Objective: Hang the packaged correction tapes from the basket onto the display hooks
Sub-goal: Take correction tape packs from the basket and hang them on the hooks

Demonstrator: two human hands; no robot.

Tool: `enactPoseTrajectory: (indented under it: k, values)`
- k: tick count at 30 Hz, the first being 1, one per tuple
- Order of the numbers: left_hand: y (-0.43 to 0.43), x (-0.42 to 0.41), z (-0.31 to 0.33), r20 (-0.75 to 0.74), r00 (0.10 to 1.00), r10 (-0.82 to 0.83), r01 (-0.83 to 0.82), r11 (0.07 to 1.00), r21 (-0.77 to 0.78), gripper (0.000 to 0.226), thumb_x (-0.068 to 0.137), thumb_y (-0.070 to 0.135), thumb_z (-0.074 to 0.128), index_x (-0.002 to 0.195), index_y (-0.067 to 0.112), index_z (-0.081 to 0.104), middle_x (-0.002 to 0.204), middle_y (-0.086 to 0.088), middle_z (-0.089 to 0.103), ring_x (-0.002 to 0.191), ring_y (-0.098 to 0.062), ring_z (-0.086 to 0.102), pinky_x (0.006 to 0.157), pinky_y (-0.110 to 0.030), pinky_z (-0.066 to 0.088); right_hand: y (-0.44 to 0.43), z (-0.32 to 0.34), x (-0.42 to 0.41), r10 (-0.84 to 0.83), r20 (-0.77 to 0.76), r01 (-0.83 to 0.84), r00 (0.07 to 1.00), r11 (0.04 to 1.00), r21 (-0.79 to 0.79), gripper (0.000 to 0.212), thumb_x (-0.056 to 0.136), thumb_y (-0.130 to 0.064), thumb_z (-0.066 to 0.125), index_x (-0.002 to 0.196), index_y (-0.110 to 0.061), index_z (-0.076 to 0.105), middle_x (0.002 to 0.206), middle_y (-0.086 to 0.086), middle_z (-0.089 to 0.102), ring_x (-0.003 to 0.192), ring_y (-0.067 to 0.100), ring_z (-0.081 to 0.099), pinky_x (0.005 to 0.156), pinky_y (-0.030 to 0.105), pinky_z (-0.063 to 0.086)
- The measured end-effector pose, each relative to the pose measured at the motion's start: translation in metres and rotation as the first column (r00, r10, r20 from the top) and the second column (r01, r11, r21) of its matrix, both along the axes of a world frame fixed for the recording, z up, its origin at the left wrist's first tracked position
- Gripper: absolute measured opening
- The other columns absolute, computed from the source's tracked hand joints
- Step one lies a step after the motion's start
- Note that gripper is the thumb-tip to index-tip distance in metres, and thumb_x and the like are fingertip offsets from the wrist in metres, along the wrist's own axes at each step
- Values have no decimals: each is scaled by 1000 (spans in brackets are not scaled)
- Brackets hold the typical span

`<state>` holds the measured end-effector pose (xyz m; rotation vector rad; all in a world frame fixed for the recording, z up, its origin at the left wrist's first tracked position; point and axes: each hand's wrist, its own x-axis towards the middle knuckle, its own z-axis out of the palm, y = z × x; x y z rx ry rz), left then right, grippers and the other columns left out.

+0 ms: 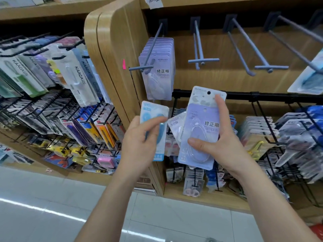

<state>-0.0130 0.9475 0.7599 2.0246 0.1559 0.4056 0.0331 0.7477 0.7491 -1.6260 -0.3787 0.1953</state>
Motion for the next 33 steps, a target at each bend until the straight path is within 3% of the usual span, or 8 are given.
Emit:
enactPoseTrajectory:
  k: [3, 5, 9, 15, 19, 24, 27, 33]
  values:
    - [-18, -2, 1, -88, 993, -80, 82, 996, 19, 21, 95, 35, 59, 111, 45, 66, 106, 16, 46, 105, 7, 51, 81, -6, 46, 6, 1, -6, 22, 55, -20, 998, 999, -37, 125, 75, -13, 84, 139, -64, -10, 133, -46, 35, 125, -13, 47, 99, 17, 46]
    - [-29, 0, 4, -134, 983, -129, 134, 991, 28, 27, 87, 46, 66, 113, 44, 67, 107, 15, 45, 105, 11, 47, 79, -3, 41, 11, -1, -8, 35, 90, -31, 995, 998, -50, 126, 75, -13, 84, 133, -64, -17, 125, -48, 42, 120, -15, 51, 93, 9, 44]
    - [-33, 7, 7, -202, 976, -77, 51, 990, -131, 28, 76, 47, 77, 101, 36, 72, 111, 7, 47, 101, 1, 52, 70, -3, 46, 15, -1, -9, 53, 121, -42, 991, 994, -98, 128, 73, -21, 86, 126, -77, -16, 141, -33, 42, 124, -3, 54, 103, 28, 47]
    - [-34, 5, -9, -161, 985, -63, 11, 953, -303, 49, 61, 63, 81, 97, 30, 76, 119, -1, 55, 107, -11, 63, 88, -36, 58, 11, -6, -12, 107, 16, -107, 994, 994, 22, 105, 81, -15, 79, 144, -63, 10, 135, -25, 55, 107, 1, 67, 85, 17, 53]
    - [-38, 4, -13, -158, 987, -33, -28, 930, -366, 46, 64, 58, 83, 96, 26, 76, 117, 0, 54, 106, -13, 64, 85, -36, 59, 10, -18, -13, 115, -64, -101, 991, 978, 185, 108, 78, -23, 77, 142, -63, 0, 141, -17, 55, 121, 7, 61, 104, 37, 49]
    - [-38, 3, -17, -162, 984, -69, -5, 909, -417, 47, 62, 64, 75, 98, 35, 74, 121, -8, 62, 104, -20, 68, 89, -46, 57, 15, -28, -14, 123, -196, -47, 973, 934, 355, 117, 64, -55, 86, 139, -66, -3, 139, -9, 60, 128, 13, 57, 101, 32, 50]
    - [-37, 1, -20, -176, 981, -83, -9, 884, -467, 38, 74, 59, 74, 102, 35, 73, 121, -10, 65, 102, -22, 70, 89, -48, 57, 18, -31, -17, 105, -207, -28, 973, 938, 345, 105, 75, -39, 83, 133, -69, 1, 138, -5, 62, 126, 12, 58, 94, 26, 53]
    - [-32, -4, -24, -159, 983, -90, -43, 734, -678, 42, 82, 40, 60, 114, 13, 63, 106, -6, 75, 95, -24, 72, 80, -40, 59, 12, -33, -16, 104, -225, -39, 969, 961, 275, 107, 84, -15, 68, 146, -61, -6, 128, -3, 68, 120, 18, 63, 97, 43, 52]
